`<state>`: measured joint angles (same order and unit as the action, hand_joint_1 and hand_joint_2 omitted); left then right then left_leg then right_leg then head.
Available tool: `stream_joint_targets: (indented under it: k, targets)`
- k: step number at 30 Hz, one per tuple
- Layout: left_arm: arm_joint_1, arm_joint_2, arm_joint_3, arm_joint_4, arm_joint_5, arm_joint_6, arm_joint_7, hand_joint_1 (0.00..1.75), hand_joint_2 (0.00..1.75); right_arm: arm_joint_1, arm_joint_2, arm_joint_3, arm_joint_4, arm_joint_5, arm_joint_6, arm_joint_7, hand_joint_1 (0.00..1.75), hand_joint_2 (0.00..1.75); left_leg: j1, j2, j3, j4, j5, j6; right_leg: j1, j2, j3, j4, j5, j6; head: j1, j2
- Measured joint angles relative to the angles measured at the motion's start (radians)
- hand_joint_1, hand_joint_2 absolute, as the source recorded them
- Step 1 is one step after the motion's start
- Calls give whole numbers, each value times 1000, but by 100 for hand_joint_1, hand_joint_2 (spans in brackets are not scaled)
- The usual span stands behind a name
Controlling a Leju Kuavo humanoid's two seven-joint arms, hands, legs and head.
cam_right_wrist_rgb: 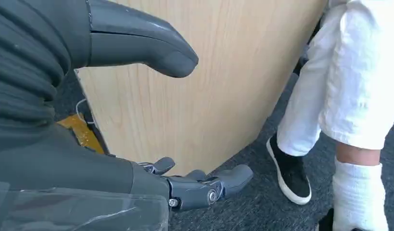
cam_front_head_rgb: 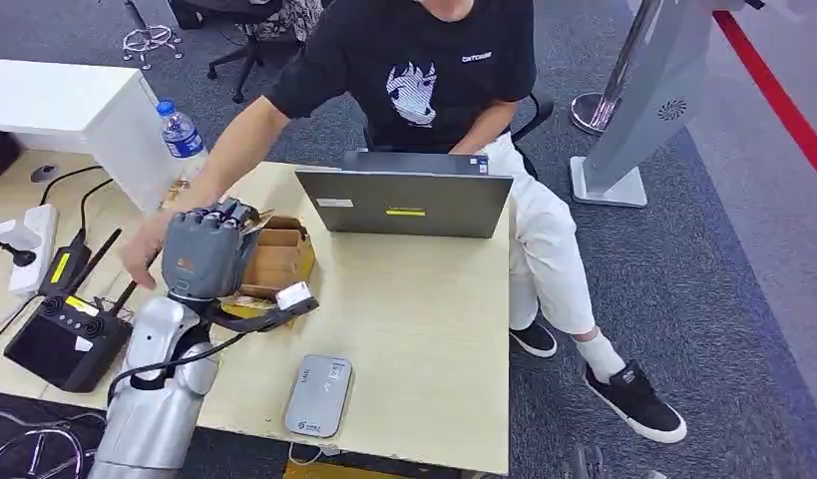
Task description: Pass the card to the sensor for recognition and then transmit it.
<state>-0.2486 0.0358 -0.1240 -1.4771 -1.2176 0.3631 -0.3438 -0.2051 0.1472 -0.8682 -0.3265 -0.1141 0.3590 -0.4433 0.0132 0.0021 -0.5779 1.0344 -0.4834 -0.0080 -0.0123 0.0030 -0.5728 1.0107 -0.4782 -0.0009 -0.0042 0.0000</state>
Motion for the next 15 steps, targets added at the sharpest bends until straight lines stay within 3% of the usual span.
stream_joint_targets:
  k: [7, 15]
  targets:
    - [103, 0, -95, -108, 82, -50, -62, 175, 175, 10, 0, 2, 0, -21, 3, -7, 0, 175, 0, 0, -1, 0, 0, 0, 0, 0, -1, 0, 0, 0, 1, 0]
    - [177, 63, -227, -112, 83, -43, -69, 175, 175, 13, -4, 3, 0, -34, 6, -7, 0, 175, 0, 1, -1, 0, 0, 0, 0, 0, -1, 0, 0, 0, 0, 0]
